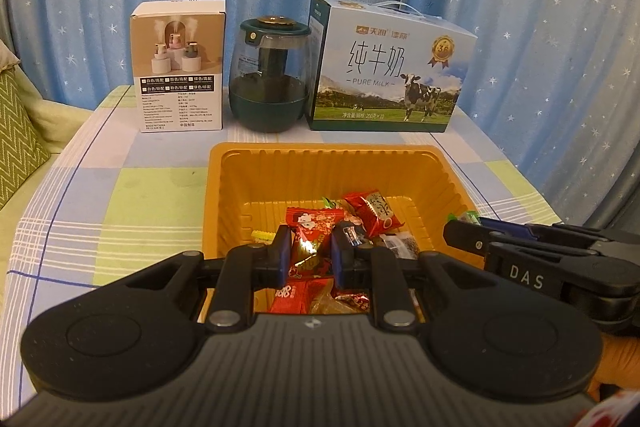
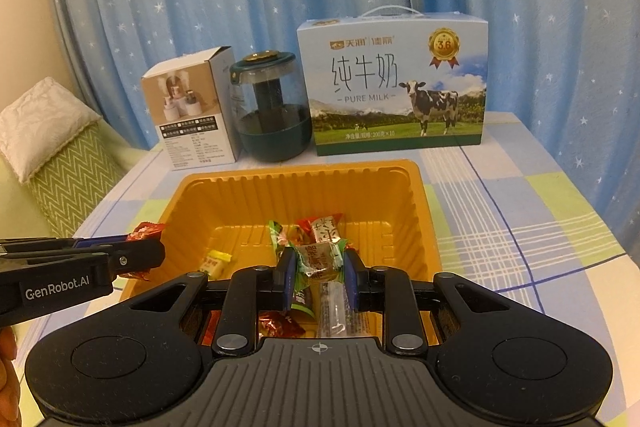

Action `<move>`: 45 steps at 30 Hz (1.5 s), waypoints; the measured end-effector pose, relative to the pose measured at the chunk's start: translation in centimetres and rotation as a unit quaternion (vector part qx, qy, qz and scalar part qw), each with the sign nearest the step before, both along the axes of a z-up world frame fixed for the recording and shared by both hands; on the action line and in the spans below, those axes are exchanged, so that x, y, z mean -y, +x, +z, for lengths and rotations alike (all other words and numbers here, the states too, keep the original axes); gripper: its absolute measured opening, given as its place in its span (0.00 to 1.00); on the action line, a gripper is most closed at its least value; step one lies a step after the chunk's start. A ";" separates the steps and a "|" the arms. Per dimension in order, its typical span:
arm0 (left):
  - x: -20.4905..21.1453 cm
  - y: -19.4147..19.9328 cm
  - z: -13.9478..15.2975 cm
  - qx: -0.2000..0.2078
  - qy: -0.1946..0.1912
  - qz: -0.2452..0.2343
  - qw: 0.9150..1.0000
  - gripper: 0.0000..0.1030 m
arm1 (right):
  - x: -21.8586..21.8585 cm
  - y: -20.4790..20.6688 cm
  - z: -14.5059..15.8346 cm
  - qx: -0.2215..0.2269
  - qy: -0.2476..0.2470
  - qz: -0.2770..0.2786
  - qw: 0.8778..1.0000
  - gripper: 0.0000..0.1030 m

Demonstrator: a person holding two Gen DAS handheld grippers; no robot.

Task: Organize snacks
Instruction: 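Carry the red candy in left tool while right tool carries green candy over tray, then open left tool dropping red candy while right tool releases green candy into tray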

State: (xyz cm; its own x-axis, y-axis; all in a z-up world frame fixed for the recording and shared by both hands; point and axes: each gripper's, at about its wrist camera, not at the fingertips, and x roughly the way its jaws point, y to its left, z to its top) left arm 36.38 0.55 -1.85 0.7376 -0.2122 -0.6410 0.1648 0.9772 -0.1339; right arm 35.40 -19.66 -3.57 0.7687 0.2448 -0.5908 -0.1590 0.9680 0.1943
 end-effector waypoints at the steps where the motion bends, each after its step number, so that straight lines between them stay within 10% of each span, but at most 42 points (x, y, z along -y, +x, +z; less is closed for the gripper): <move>1: 0.0 0.2 -0.1 -0.001 0.000 0.000 1.000 0.18 | 0.0 0.3 -0.1 -0.002 0.001 -0.001 1.000 0.25; 45: 0.0 3.5 -2.9 -0.018 0.007 -0.004 1.000 0.30 | -0.3 2.9 -1.9 -0.022 0.026 -0.004 0.999 0.25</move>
